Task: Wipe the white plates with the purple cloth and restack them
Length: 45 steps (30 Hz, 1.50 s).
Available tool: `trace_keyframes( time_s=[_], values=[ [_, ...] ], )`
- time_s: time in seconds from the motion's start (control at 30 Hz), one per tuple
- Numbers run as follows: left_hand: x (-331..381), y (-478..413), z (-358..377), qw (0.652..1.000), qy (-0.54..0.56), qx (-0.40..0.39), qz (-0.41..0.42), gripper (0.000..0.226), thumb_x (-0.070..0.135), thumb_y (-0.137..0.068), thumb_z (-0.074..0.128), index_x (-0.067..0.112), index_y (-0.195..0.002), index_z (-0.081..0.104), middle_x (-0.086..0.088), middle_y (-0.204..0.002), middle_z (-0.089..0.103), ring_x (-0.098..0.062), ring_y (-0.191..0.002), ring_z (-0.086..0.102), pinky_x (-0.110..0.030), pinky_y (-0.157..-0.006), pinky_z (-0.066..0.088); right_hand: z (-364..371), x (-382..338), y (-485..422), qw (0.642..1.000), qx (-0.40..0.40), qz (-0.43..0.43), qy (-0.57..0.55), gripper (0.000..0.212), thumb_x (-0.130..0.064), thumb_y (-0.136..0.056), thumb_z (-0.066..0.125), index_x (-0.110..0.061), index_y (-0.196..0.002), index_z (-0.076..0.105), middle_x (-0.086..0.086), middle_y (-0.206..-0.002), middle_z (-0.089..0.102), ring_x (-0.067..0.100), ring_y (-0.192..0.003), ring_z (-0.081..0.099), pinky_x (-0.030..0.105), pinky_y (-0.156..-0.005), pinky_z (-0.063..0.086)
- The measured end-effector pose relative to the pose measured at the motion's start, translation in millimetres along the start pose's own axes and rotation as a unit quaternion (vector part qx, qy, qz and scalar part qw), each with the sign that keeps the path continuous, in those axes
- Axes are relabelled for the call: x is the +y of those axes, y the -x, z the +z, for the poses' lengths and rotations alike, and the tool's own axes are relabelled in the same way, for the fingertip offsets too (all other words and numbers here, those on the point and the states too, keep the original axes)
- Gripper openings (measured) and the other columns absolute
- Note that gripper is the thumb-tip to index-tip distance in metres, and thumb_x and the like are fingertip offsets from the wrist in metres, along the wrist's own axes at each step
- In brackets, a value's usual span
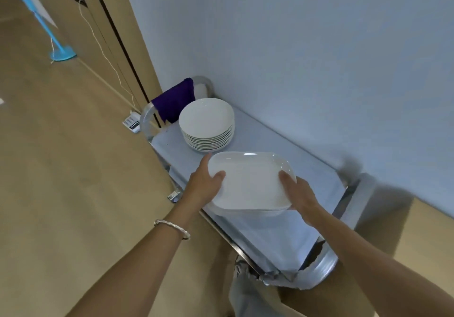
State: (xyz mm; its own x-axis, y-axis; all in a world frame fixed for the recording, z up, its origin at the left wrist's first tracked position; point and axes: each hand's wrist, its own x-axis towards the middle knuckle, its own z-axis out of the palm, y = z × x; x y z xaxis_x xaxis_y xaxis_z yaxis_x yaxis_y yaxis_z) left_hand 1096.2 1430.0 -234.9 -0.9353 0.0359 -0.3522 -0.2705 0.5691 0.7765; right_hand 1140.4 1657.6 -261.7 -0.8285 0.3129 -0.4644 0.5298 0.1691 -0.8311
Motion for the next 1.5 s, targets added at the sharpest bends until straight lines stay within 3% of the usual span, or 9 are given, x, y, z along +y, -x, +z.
trace_keyframes(
  time_s=[0.27, 0.5, 0.73, 0.9, 1.03, 1.17, 1.37, 1.43, 1.5],
  values=[
    [26.2, -116.5, 72.5, 0.990, -0.067, -0.120, -0.007, 0.058, 0.029, -0.096, 0.058, 0.034, -0.149, 0.035, 0.000, -0.144, 0.051, -0.027, -0.129, 0.048, -0.047, -0.108, 0.041, -28.7, 41.9, -88.8, 0.992, 0.070, 0.091, -0.046, 0.041, -0.051, -0.095, 0.041, -0.018, -0.114, 0.057, 0.001, -0.102, 0.061, 0.022, -0.093, 0.059, 0.049, -0.088, 0.053],
    [26.0, -179.2, 113.4, 0.975, -0.113, -0.190, -0.017, 0.052, 0.018, -0.095, 0.060, 0.025, -0.144, 0.043, -0.002, -0.139, 0.052, -0.027, -0.125, 0.051, -0.039, -0.104, 0.043, -25.6, 69.6, -115.2, 0.976, 0.079, 0.190, -0.067, 0.037, -0.042, -0.098, 0.040, -0.017, -0.124, 0.049, 0.005, -0.113, 0.056, 0.024, -0.098, 0.055, 0.037, -0.075, 0.053],
    [10.6, -230.3, 122.4, 0.961, -0.138, -0.238, -0.019, 0.051, 0.017, -0.093, 0.060, 0.027, -0.142, 0.045, -0.003, -0.135, 0.055, -0.027, -0.118, 0.055, -0.046, -0.101, 0.048, -0.1, 78.0, -137.8, 0.960, 0.105, 0.246, -0.082, 0.038, -0.040, -0.097, 0.042, -0.016, -0.124, 0.050, 0.005, -0.113, 0.055, 0.024, -0.099, 0.054, 0.035, -0.070, 0.054],
    [9.2, -261.3, 116.5, 0.954, -0.153, -0.257, -0.009, 0.055, 0.017, -0.093, 0.060, 0.026, -0.144, 0.043, -0.004, -0.138, 0.053, -0.028, -0.116, 0.056, -0.040, -0.095, 0.050, 22.7, 74.6, -147.1, 0.955, 0.136, 0.251, -0.080, 0.037, -0.042, -0.096, 0.044, -0.016, -0.120, 0.053, 0.001, -0.106, 0.058, 0.024, -0.097, 0.058, 0.048, -0.084, 0.055],
    [7.0, -272.1, 114.7, 0.938, -0.195, -0.285, -0.013, 0.063, 0.021, -0.096, 0.057, 0.024, -0.153, 0.030, -0.007, -0.149, 0.046, -0.030, -0.126, 0.052, -0.034, -0.100, 0.044, 30.6, 72.5, -148.4, 0.960, 0.142, 0.239, -0.041, 0.041, -0.046, -0.097, 0.042, -0.015, -0.123, 0.052, 0.001, -0.106, 0.058, 0.025, -0.100, 0.057, 0.049, -0.088, 0.052],
    [13.8, -274.2, 115.5, 0.924, -0.236, -0.301, 0.011, 0.068, 0.019, -0.098, 0.052, 0.020, -0.156, 0.018, -0.007, -0.156, 0.036, -0.029, -0.137, 0.043, -0.032, -0.105, 0.036, 31.5, 68.0, -148.6, 0.961, 0.139, 0.236, -0.019, 0.043, -0.046, -0.098, 0.039, -0.016, -0.128, 0.049, 0.001, -0.109, 0.056, 0.025, -0.100, 0.055, 0.046, -0.089, 0.050],
    [18.3, -274.4, 112.8, 0.905, -0.266, -0.326, 0.059, 0.068, 0.017, -0.098, 0.052, 0.019, -0.156, 0.017, -0.009, -0.157, 0.032, -0.028, -0.139, 0.039, -0.032, -0.106, 0.036, 36.5, 67.0, -147.2, 0.962, 0.157, 0.224, 0.005, 0.044, -0.045, -0.099, 0.037, -0.013, -0.127, 0.049, 0.001, -0.109, 0.056, 0.020, -0.095, 0.052, 0.029, -0.074, 0.039],
    [22.1, -272.6, 110.7, 0.901, -0.267, -0.338, 0.061, 0.068, 0.018, -0.098, 0.053, 0.018, -0.156, 0.018, -0.008, -0.159, 0.029, -0.025, -0.142, 0.036, -0.031, -0.108, 0.033, 37.3, 68.5, -145.4, 0.965, 0.164, 0.205, 0.013, 0.048, -0.048, -0.097, 0.040, -0.010, -0.125, 0.052, 0.004, -0.109, 0.059, 0.019, -0.091, 0.055, 0.025, -0.065, 0.042],
    [31.5, -273.0, 108.2, 0.900, -0.264, -0.339, 0.071, 0.067, 0.020, -0.098, 0.053, 0.018, -0.156, 0.019, -0.006, -0.161, 0.026, -0.023, -0.144, 0.032, -0.030, -0.110, 0.029, 34.8, 67.0, -144.2, 0.964, 0.170, 0.202, 0.013, 0.054, -0.050, -0.095, 0.042, -0.010, -0.129, 0.050, 0.009, -0.118, 0.059, 0.021, -0.097, 0.058, 0.026, -0.072, 0.049]
  ],
)
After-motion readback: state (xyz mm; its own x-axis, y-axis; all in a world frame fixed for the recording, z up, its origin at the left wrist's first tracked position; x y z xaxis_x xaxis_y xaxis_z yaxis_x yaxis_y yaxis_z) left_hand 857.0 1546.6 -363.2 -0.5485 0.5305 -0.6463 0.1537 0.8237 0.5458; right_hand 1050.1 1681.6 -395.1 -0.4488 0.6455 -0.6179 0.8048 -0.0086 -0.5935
